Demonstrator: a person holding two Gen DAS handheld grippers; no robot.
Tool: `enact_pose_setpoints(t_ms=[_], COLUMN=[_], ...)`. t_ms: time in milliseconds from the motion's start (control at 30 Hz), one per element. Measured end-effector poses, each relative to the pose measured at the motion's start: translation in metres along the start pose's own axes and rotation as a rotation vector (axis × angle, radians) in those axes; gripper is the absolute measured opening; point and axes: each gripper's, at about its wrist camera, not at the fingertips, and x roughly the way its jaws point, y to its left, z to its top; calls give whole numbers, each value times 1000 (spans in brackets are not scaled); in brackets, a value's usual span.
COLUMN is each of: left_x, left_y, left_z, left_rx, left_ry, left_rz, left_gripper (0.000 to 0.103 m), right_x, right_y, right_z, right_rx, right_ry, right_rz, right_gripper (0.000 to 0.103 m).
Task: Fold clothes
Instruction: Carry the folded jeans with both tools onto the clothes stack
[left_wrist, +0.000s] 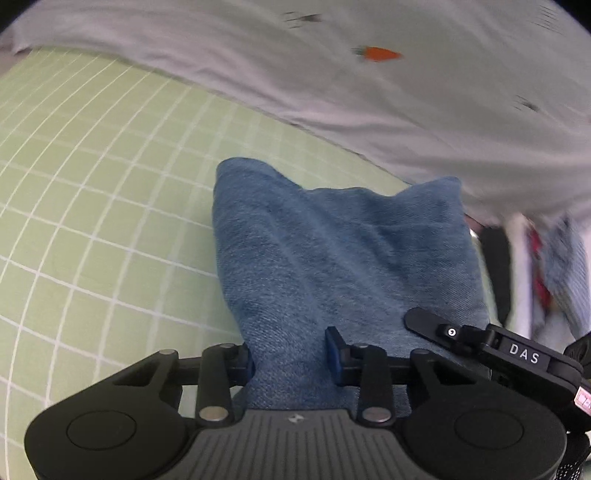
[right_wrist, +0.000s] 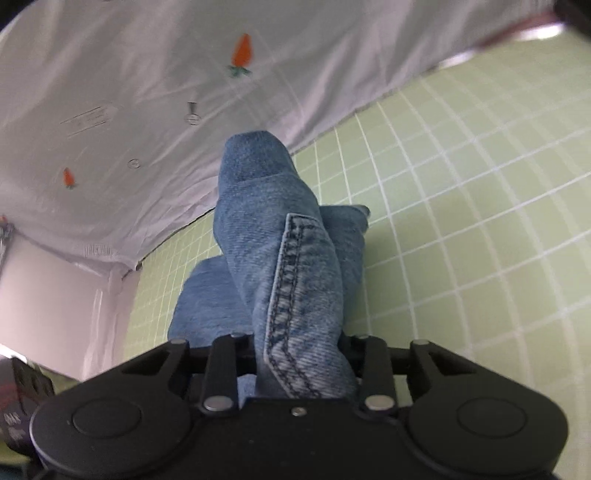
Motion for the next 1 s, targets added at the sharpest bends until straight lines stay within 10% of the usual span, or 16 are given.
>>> enact_pose_setpoints(t_ms=[533,767,1000], left_x=[-42,14,38], left_y=[-227,-369,-505], left_z=[-53,-96,-45], left_rx=[397,372,362], left_ry=[-27,-133,-134], left_rz=[-409,-410,-352], left_gripper=[36,35,34], right_x=[-293,-372,-432], right_y=[-65,-174,-242], right_z=[-61,1,120], right_rx=[204,85,29], right_ry=[-504,-578,-538], right_rz=[-76,-30,18], right_gripper=[31,31,30])
